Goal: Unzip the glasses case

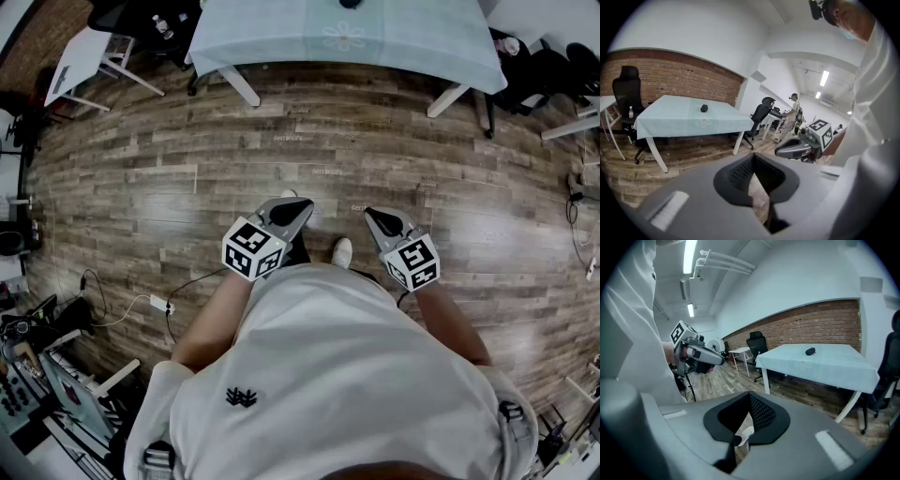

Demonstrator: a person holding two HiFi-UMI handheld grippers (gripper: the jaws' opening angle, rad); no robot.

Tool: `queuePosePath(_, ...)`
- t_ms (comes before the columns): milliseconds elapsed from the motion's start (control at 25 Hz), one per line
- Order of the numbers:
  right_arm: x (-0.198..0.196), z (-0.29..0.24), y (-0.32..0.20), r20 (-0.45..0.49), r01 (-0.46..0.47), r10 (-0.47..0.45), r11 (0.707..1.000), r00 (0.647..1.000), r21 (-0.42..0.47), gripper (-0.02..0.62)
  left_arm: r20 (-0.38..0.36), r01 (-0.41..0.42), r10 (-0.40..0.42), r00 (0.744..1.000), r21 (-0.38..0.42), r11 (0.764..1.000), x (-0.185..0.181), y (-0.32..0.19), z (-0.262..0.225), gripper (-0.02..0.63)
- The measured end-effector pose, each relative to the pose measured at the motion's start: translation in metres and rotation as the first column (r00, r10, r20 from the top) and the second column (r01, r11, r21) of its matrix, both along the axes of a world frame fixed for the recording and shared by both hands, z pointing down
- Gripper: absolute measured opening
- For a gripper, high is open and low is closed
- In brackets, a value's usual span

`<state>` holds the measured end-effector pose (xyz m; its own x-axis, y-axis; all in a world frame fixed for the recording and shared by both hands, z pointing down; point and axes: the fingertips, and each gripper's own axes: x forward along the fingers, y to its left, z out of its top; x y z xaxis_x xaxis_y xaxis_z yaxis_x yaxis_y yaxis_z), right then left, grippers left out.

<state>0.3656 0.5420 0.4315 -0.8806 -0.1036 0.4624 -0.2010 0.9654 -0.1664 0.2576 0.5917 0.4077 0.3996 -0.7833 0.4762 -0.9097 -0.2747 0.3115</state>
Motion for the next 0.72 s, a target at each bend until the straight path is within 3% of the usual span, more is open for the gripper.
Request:
queuePosePath(320, -0.07, -0.008, -0.03, -0.033, -0.026, 0.027, 0.999, 0.999, 0.024, 0.0, -0.056, 0.0, 0.003, 0.998, 0.052, 0.999, -0.079, -0.04, 0.0, 0.057)
queuePosePath(720, -0.179, -0.028, -0.076, -0.047, -0.137, 0.138, 0.99, 0.989, 0.033, 0.0, -0.042, -0.117, 0.121, 0.992, 0.088, 0.989, -0.195, -0.089, -0.009, 0.057)
